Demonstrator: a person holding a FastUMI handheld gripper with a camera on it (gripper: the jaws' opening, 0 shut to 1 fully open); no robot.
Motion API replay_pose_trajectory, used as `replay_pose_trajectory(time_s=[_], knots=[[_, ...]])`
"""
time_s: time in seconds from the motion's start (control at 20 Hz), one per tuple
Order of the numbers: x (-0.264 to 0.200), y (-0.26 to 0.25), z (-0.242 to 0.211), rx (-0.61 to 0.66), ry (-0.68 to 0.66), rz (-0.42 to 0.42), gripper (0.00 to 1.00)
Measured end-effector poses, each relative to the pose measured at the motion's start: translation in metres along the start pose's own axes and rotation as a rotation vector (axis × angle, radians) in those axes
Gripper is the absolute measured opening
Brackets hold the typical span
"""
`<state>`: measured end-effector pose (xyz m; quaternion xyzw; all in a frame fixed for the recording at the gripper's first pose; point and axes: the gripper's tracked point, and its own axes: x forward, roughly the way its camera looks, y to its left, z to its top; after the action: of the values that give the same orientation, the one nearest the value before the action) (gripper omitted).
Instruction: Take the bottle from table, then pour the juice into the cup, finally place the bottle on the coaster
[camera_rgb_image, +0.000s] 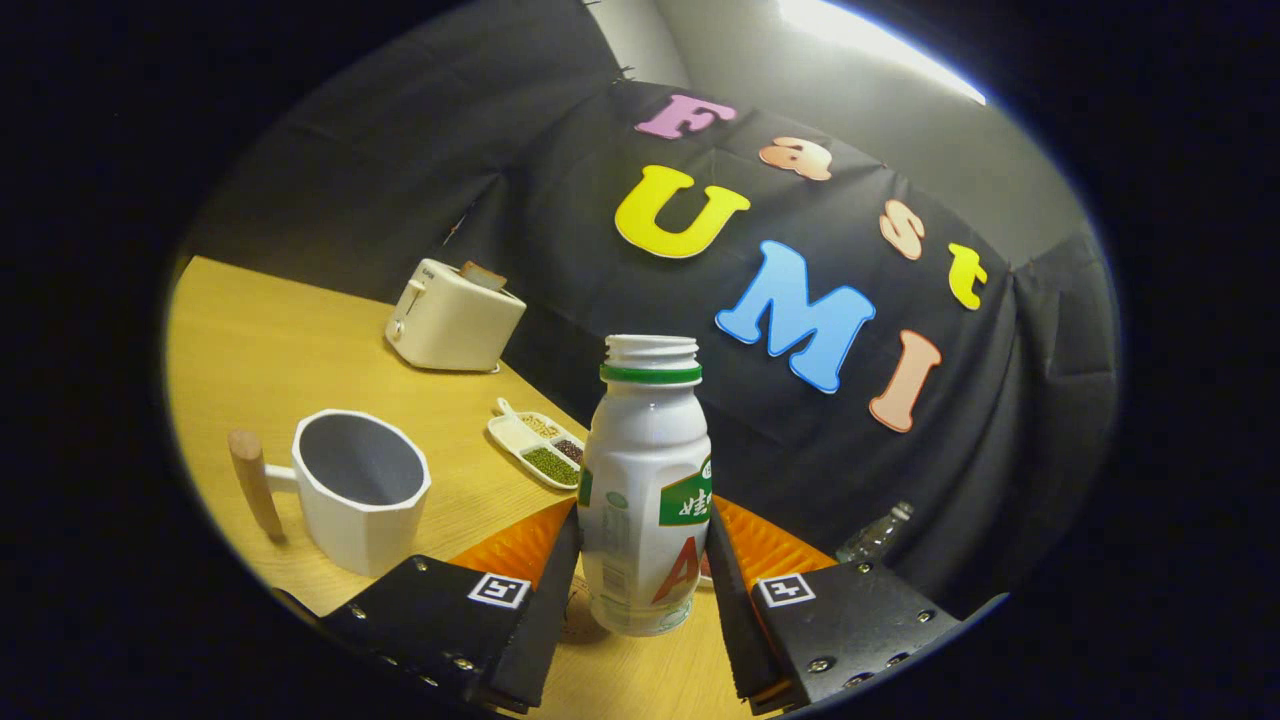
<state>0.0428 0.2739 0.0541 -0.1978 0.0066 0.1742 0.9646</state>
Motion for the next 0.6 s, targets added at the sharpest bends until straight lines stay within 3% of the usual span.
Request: replay_pose_trajectory(time_s=[0.15, 0.35, 0.6], knots=[[0.011, 0.007, -0.008, 0.178, -0.008, 0.039, 0.68], [0.023, 0.017, -0.021, 0.318, 0.015, 0.062, 0.68], [0.032, 0.027, -0.032, 0.403, 0.031, 0.073, 0.68]])
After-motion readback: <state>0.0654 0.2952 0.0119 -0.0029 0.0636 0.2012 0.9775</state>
